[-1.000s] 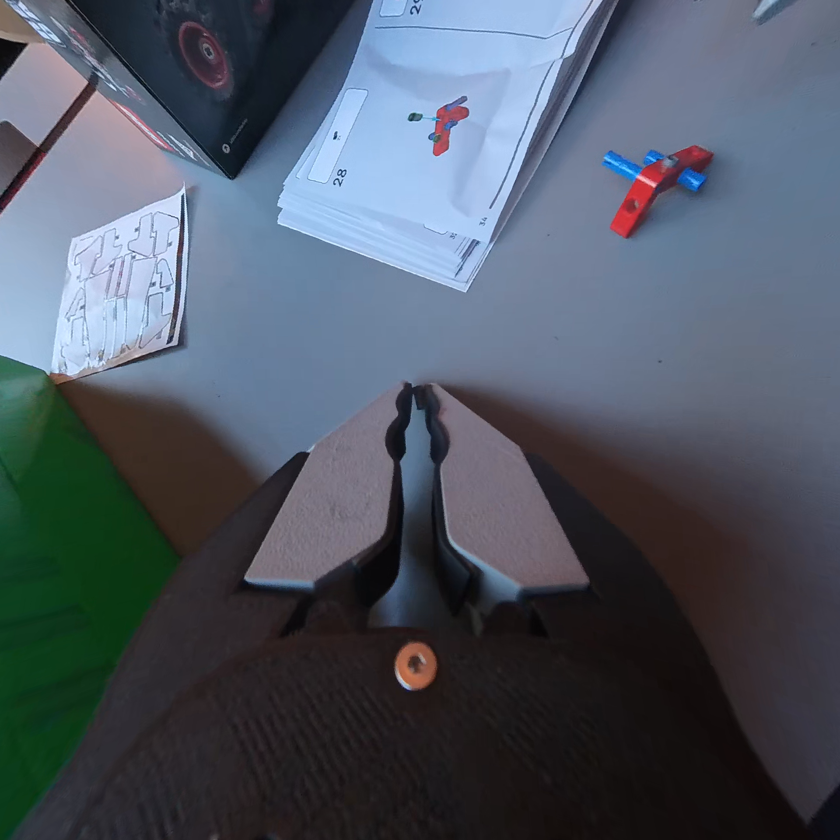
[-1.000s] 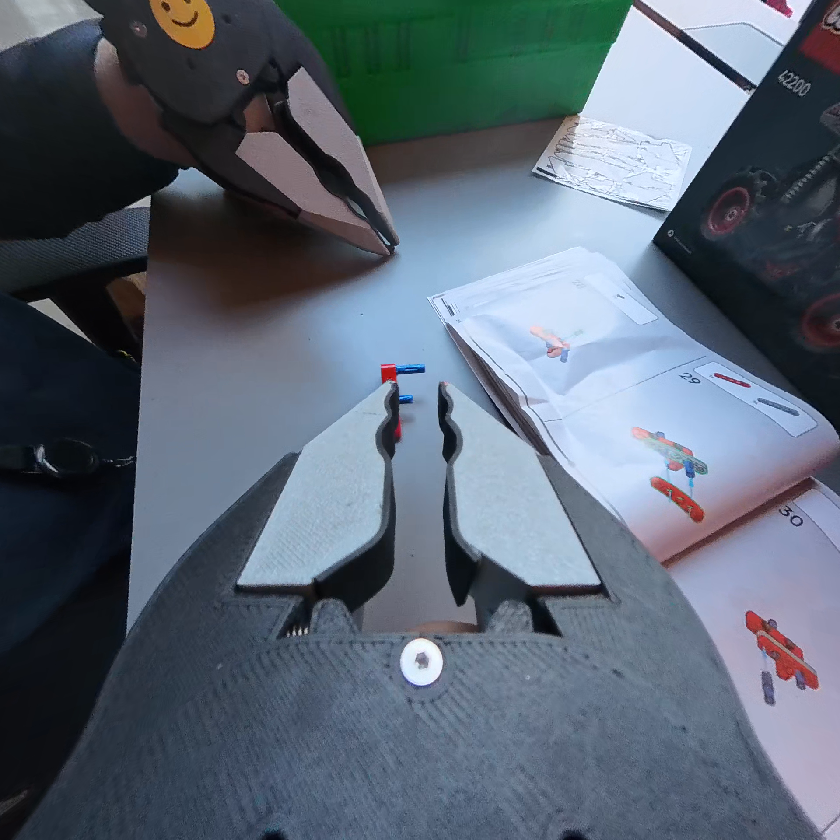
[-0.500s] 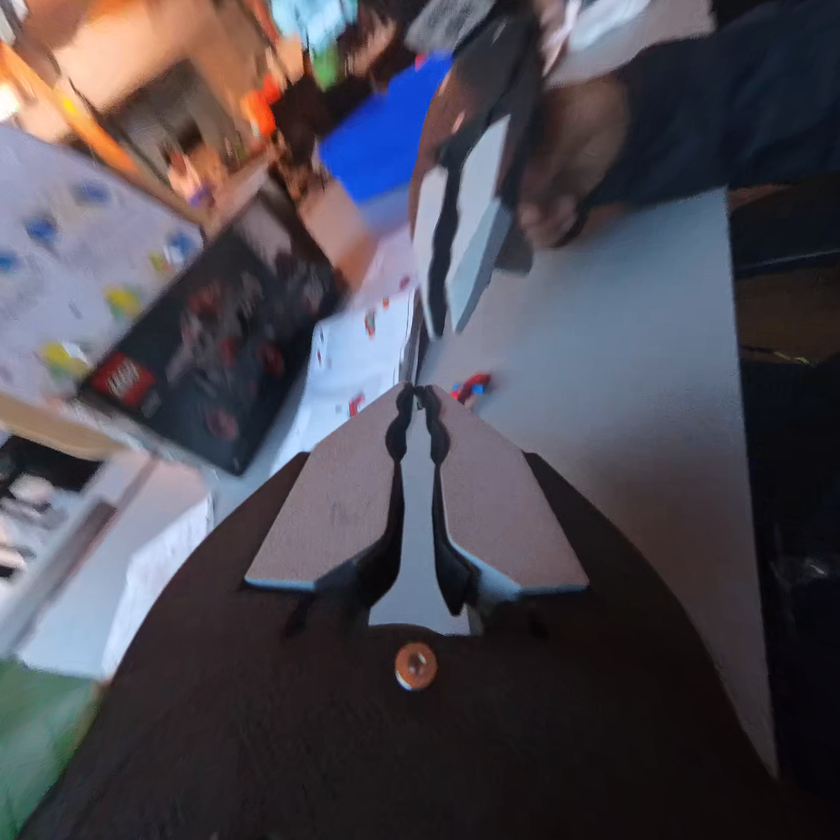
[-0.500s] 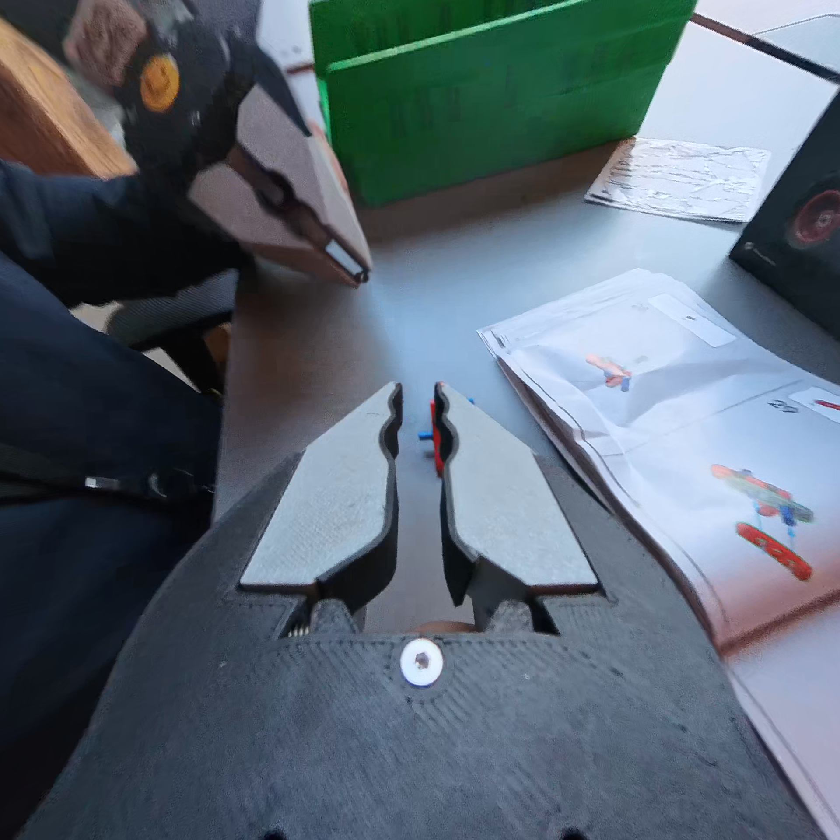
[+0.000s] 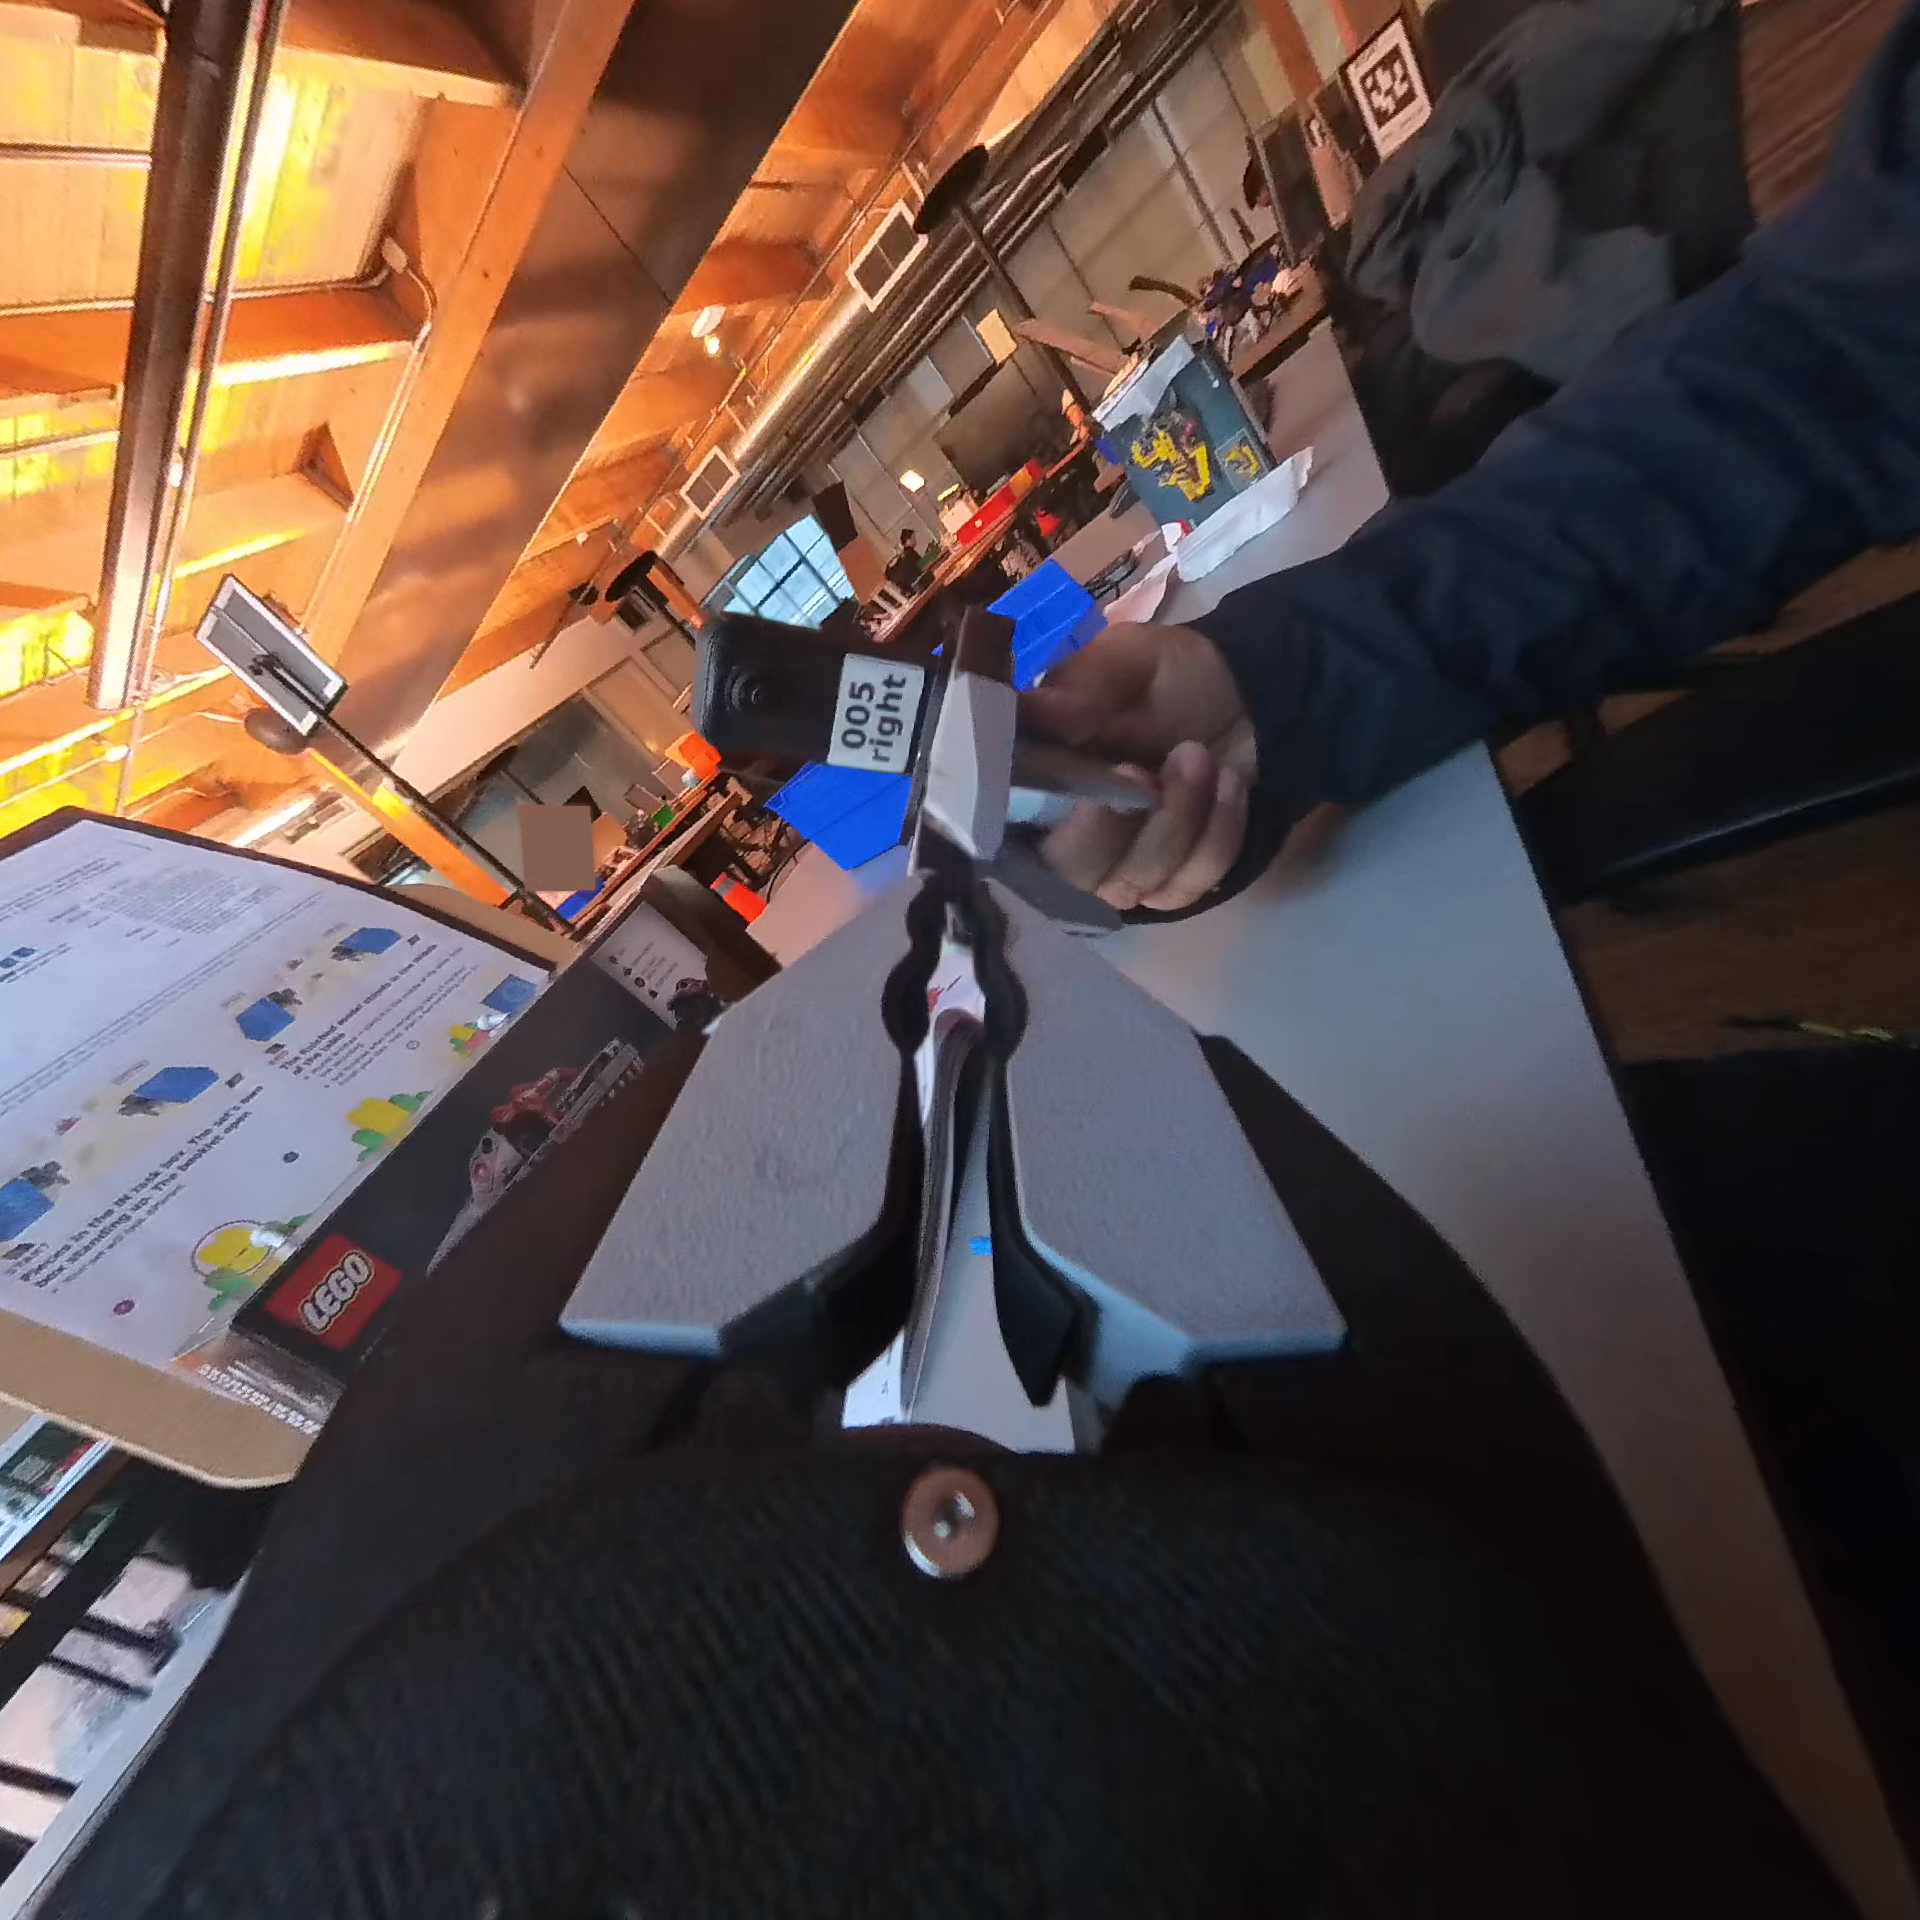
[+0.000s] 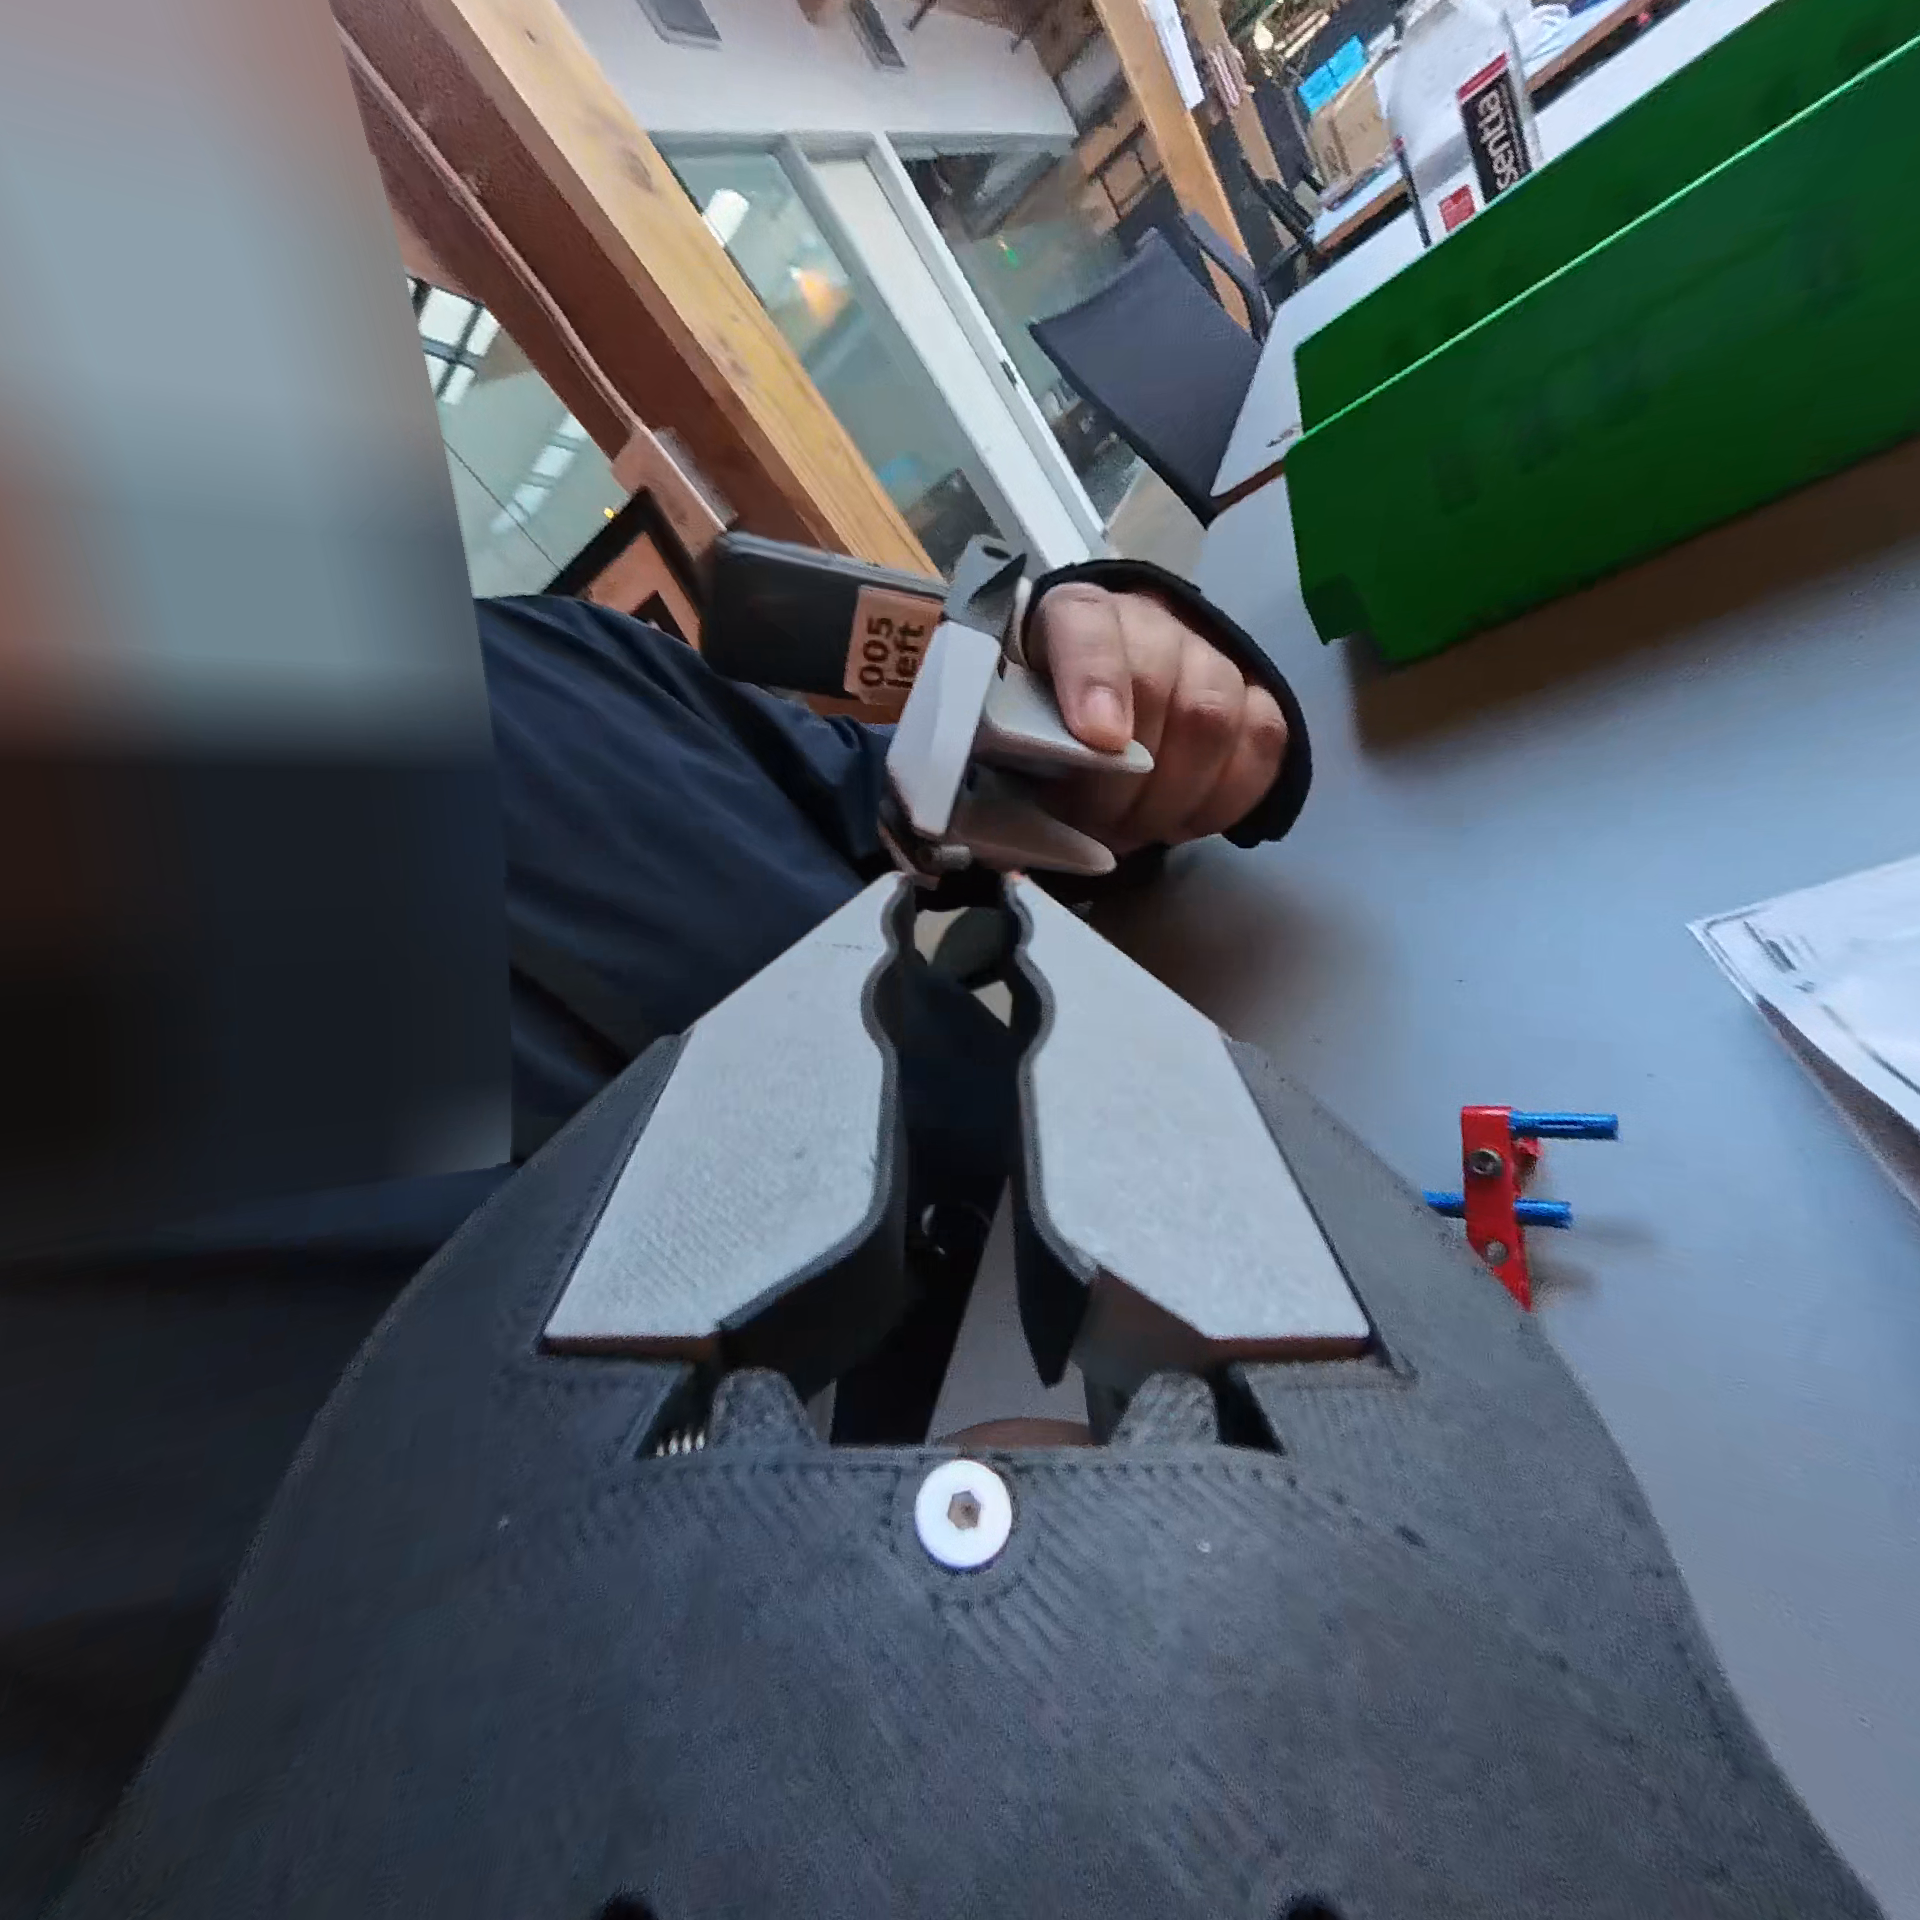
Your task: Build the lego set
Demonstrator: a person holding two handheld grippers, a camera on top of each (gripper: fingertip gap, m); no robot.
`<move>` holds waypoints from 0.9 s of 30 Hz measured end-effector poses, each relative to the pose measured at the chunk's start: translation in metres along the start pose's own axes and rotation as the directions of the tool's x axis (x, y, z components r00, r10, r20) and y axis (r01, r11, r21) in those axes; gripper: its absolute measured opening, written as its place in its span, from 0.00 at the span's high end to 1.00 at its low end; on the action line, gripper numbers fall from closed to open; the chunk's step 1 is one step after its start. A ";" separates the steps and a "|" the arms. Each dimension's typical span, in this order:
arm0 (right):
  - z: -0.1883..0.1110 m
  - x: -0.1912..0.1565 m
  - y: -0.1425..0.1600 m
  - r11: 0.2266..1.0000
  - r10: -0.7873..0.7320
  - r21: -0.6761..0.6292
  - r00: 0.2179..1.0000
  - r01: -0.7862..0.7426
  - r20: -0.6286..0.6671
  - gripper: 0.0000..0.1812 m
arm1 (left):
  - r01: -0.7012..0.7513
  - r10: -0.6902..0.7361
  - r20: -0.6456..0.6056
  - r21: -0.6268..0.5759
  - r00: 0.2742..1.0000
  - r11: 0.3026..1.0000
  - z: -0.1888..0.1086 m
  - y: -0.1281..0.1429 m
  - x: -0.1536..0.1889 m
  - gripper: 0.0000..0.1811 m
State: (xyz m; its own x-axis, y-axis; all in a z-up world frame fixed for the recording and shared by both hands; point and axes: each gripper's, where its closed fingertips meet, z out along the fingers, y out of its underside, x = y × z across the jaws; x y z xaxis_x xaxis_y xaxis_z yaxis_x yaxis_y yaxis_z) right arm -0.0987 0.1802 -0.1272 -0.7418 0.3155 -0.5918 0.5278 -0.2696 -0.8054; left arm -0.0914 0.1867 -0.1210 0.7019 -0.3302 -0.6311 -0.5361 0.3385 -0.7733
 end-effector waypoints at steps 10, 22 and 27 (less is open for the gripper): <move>-0.001 0.015 0.005 1.000 0.012 -0.023 0.997 -0.014 -0.081 0.97 | -0.071 0.071 -0.002 -0.124 0.997 0.990 0.005 0.021 -0.002 0.99; -0.006 0.025 0.000 0.999 0.048 0.017 0.991 -0.046 -0.121 1.00 | -0.067 0.066 -0.011 -0.163 0.998 0.984 0.006 0.029 -0.003 0.99; -0.007 0.031 0.001 0.999 0.054 0.016 0.987 -0.052 -0.149 1.00 | -0.059 0.058 -0.015 -0.198 0.998 0.978 0.006 0.035 -0.004 0.99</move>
State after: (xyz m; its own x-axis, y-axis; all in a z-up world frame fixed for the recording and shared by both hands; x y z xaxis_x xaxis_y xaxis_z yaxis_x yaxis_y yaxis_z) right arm -0.1182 0.1960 -0.1462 -0.6424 0.4327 -0.6326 0.5587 -0.3005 -0.7730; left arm -0.1096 0.2050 -0.1451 0.6629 -0.3230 -0.6754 -0.6591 0.1762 -0.7311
